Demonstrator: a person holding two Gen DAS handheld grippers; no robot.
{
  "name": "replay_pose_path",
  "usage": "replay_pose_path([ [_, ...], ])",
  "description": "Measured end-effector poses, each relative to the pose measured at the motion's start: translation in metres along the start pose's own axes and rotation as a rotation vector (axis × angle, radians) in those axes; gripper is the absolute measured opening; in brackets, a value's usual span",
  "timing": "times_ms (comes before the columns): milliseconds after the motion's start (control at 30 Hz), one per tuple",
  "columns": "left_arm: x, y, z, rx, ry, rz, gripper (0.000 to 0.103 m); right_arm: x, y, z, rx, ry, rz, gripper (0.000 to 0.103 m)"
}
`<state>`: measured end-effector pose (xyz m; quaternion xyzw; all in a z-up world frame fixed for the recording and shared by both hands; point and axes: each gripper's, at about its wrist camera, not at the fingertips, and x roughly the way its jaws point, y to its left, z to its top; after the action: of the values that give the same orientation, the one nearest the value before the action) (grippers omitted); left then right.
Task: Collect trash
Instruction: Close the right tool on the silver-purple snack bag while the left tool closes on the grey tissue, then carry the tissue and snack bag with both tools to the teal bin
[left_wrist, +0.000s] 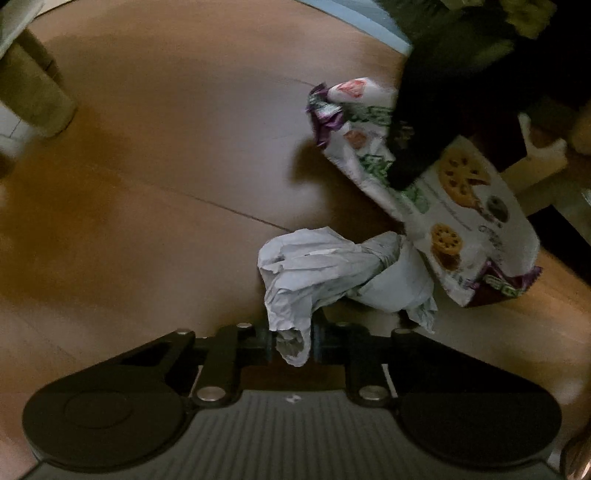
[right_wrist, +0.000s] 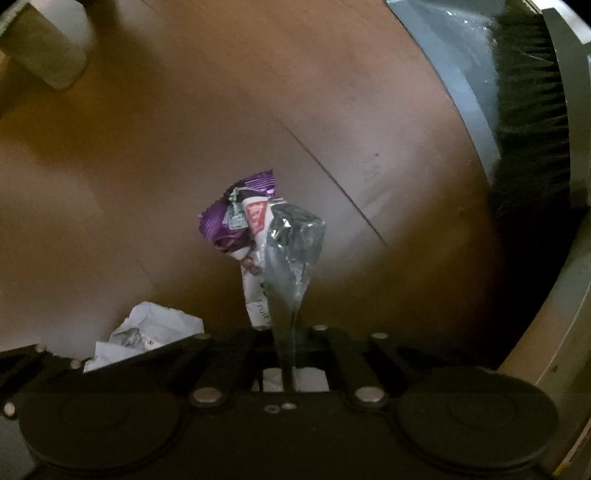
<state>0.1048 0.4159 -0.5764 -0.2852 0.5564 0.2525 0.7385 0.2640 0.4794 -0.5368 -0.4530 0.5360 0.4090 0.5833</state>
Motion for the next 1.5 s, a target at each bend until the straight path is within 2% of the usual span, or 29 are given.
replay_pose_path([
  [167,-0.010,0.012,-0.010,-0.049,0.002,0.018,0.016,-0.027,0.007,-0.027,0.002,-0.049,0.051,0.001],
  [233,-0.018,0.020,-0.018,-0.069,0.008,0.023,0.016,-0.037,0.014,-0.045,-0.035,-0.051,0.075,0.001],
  [467,-0.052,0.051,-0.048,-0.097,0.021,0.092,0.016,-0.055,0.048,-0.118,-0.193,0.041,0.110,0.001],
  [533,-0.061,0.063,-0.046,-0.120,0.019,0.106,0.016,-0.063,0.050,-0.135,-0.213,0.058,0.114,0.001],
  [700,-0.111,0.060,-0.042,-0.129,-0.031,0.114,0.016,-0.108,0.047,-0.152,-0.203,0.020,0.160,0.001],
  [900,-0.204,0.046,-0.019,-0.133,-0.173,0.106,0.016,-0.207,0.044,-0.146,-0.220,-0.185,0.173,0.001],
  [1067,-0.291,0.037,0.014,-0.141,-0.334,0.108,0.016,-0.306,0.035,-0.150,-0.194,-0.397,0.140,0.001],
  [1167,-0.349,0.025,0.024,-0.111,-0.435,0.098,0.016,-0.363,0.030,-0.158,-0.159,-0.488,0.117,0.001],
  [1400,-0.473,-0.033,0.037,0.009,-0.618,0.027,0.016,-0.481,-0.013,-0.214,-0.052,-0.664,0.067,0.001],
  [1500,-0.519,-0.070,0.033,0.088,-0.679,0.003,0.016,-0.522,-0.032,-0.254,-0.010,-0.710,0.036,0.001],
])
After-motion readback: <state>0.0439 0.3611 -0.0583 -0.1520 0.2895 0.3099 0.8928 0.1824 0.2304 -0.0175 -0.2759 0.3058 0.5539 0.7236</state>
